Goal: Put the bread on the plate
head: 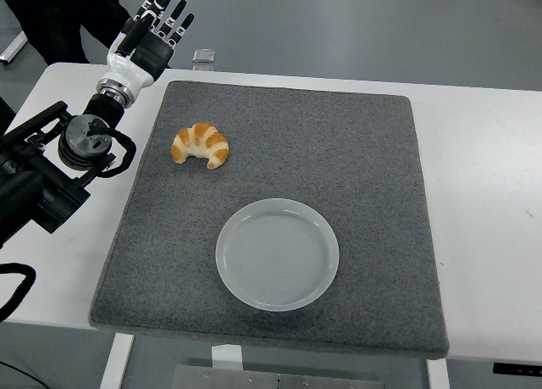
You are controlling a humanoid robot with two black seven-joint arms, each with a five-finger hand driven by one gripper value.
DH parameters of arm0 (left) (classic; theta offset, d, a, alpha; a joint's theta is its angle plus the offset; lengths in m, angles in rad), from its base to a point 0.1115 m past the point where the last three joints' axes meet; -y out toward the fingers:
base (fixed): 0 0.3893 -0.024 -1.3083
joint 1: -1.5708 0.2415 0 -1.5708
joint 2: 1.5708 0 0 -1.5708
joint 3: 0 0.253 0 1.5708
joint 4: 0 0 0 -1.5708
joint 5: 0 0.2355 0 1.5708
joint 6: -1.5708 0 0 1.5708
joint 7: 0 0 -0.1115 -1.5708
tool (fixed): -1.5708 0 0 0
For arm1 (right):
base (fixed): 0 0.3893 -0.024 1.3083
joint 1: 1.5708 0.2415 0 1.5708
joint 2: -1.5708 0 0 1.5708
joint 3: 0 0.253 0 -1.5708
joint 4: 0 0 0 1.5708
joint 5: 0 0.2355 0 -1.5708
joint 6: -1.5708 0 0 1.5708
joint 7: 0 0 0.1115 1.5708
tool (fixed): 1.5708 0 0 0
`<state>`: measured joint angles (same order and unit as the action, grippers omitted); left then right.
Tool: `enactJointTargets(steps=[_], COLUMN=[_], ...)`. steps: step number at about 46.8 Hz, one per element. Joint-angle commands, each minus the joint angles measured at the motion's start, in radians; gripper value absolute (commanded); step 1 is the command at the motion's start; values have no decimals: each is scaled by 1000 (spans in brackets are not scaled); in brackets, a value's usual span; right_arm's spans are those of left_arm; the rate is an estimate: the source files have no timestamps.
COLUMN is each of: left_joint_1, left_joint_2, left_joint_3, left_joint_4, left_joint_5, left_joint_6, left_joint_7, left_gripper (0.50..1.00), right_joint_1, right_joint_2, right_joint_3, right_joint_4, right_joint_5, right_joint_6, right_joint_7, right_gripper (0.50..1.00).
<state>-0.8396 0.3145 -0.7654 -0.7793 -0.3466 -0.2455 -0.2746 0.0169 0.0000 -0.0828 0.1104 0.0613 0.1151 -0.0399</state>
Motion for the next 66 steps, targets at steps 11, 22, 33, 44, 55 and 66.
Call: enactJointTargets(steps=[11, 22, 33, 44, 55, 66], left_joint_1=[-10, -21, -88, -269, -311, -300], left_joint_2=[6, 44, 210, 354, 377, 368], left_joint_3=[23, 51, 175, 484, 603, 604], left_joint_4=[6, -3, -80, -113, -132, -129], left_joint_5=[24, 418, 868, 1005, 1222, 1388], left_joint_6=[31, 29, -93, -155, -147, -38], left_joint_7=[-18, -18, -15, -14, -11, -8], left_gripper=[996, 996, 996, 994, 992, 984], right_joint_1=[0, 0, 0, 0, 0, 0], right_joint_2=[0, 0, 0, 0, 0, 0], right_joint_3=[0, 0, 0, 0, 0, 0], right_joint_4=[0, 0, 0, 0, 0, 0], right_joint_5=[0, 0, 0, 0, 0, 0], right_joint_6=[0, 0, 0, 0, 0, 0], right_joint_7=[0, 0, 0, 0, 0, 0], right_gripper=[952, 952, 952, 952, 952, 952])
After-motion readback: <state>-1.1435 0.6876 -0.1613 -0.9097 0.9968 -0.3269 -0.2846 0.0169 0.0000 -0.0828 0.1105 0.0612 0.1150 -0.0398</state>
